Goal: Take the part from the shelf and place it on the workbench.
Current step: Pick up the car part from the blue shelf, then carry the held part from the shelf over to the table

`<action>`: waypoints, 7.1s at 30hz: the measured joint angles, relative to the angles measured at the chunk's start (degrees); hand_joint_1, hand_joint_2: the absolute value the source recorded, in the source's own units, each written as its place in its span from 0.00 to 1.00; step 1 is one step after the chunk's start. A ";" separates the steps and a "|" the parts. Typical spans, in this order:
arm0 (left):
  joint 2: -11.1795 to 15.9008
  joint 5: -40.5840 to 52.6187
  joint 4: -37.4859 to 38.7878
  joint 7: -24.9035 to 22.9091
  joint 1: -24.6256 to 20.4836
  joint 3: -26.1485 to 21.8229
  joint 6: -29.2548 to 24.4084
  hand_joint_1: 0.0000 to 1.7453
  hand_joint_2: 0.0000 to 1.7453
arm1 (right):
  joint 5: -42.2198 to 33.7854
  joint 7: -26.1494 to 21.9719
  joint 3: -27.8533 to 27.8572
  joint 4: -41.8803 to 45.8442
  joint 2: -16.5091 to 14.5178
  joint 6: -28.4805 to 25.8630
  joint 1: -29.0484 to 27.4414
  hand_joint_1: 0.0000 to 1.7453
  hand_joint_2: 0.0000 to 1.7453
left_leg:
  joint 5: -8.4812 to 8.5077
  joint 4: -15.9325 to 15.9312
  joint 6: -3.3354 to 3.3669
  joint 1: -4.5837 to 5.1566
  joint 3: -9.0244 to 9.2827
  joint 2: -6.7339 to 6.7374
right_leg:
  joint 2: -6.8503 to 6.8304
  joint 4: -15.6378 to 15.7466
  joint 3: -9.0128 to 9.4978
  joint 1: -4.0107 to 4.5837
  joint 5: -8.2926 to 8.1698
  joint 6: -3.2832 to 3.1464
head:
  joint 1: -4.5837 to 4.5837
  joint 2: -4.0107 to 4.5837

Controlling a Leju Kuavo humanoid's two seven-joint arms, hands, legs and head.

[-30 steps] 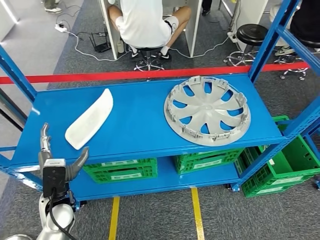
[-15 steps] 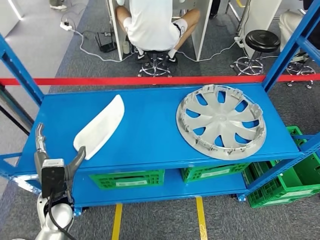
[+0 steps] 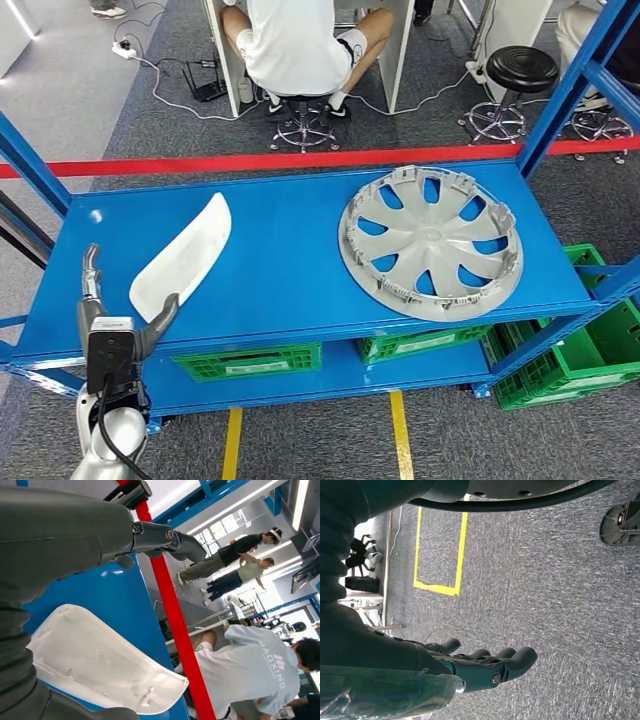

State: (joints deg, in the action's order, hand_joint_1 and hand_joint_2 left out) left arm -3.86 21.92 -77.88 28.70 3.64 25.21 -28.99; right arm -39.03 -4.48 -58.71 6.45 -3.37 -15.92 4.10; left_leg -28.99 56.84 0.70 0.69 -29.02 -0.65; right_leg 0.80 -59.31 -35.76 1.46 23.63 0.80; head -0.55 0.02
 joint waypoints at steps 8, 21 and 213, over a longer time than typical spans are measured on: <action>0.39 1.48 0.50 -2.13 -0.26 0.97 2.15 0.00 1.00 | -0.24 0.20 -0.08 -0.01 0.00 0.09 0.04 0.00 1.00 | 0.10 -0.07 -0.26 0.03 0.05 0.00 | -0.02 0.07 0.12 -0.02 -0.16 -0.23 | 0.02 0.00; 0.75 1.86 2.90 -8.74 -0.89 0.98 5.41 0.00 1.00 | -0.86 0.32 -0.23 -0.01 0.00 0.09 0.06 0.00 1.00 | 0.10 -0.07 -0.25 0.05 0.08 0.00 | -0.02 0.13 0.15 -0.05 -0.17 -0.21 | 0.02 0.00; 3.52 18.97 -2.76 -12.52 -4.81 5.15 3.69 0.97 1.00 | -5.15 -3.92 -5.00 -0.44 0.32 1.59 0.88 0.00 1.00 | 5.25 0.52 0.05 -0.66 -5.47 0.28 | 0.28 -5.74 2.54 -0.82 4.00 1.69 | 0.45 -0.02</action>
State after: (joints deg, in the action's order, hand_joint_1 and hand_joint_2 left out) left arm -0.33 40.89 -80.64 16.17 -1.16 30.35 -25.30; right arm -44.17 -8.40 -63.71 6.01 -3.04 -14.33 4.98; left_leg -23.73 57.36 0.75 0.03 -34.50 -0.38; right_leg 1.08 -65.05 -33.22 0.64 27.63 2.49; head -0.10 0.00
